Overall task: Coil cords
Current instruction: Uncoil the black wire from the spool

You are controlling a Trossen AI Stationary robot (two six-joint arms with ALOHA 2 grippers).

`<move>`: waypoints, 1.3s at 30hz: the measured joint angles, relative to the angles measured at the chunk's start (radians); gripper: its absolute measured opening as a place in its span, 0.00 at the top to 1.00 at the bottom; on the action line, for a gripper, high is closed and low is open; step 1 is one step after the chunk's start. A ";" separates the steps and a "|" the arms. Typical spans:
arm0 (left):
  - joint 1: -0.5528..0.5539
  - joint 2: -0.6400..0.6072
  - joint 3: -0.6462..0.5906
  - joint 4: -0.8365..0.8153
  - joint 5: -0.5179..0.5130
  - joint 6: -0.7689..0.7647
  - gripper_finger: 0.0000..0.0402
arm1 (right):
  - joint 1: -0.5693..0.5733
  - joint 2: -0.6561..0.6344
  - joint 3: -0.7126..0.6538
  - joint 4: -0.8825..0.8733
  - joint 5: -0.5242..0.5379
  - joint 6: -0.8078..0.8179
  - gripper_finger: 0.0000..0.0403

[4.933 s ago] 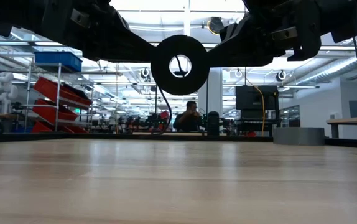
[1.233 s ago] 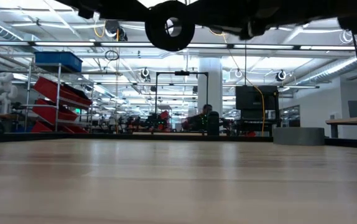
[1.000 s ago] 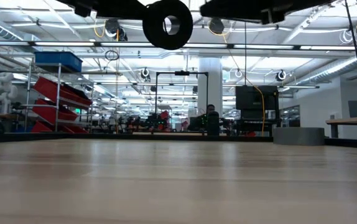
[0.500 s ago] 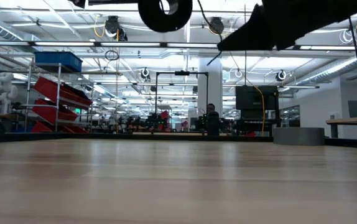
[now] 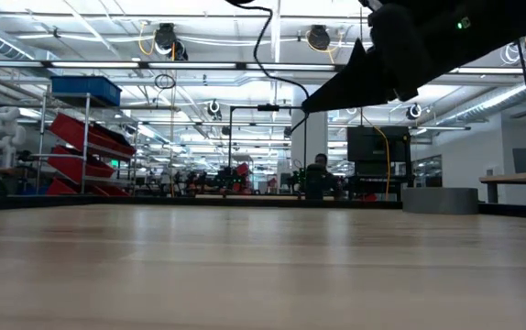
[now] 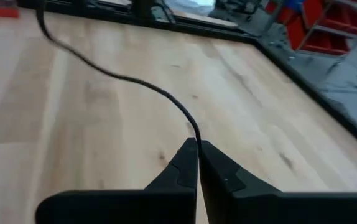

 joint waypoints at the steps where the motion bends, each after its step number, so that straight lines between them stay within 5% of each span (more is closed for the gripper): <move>1: 0.005 0.000 0.000 0.012 0.000 0.016 1.00 | -0.001 0.008 0.000 0.015 -0.010 0.000 1.00; 7: 0.041 0.000 0.000 0.163 0.000 0.145 1.00 | -0.004 0.049 0.000 0.104 -0.064 -0.011 1.00; 16: 0.070 0.000 0.000 0.147 0.001 0.155 1.00 | -0.002 0.055 0.000 0.187 -0.125 -0.047 1.00; 23: 0.071 0.000 0.000 0.040 -0.037 0.124 1.00 | 0.028 0.055 0.000 0.303 -0.187 -0.184 1.00; 39: 0.096 0.000 0.000 -0.234 -0.045 -0.096 1.00 | 0.105 0.033 0.000 0.448 -0.136 -0.376 1.00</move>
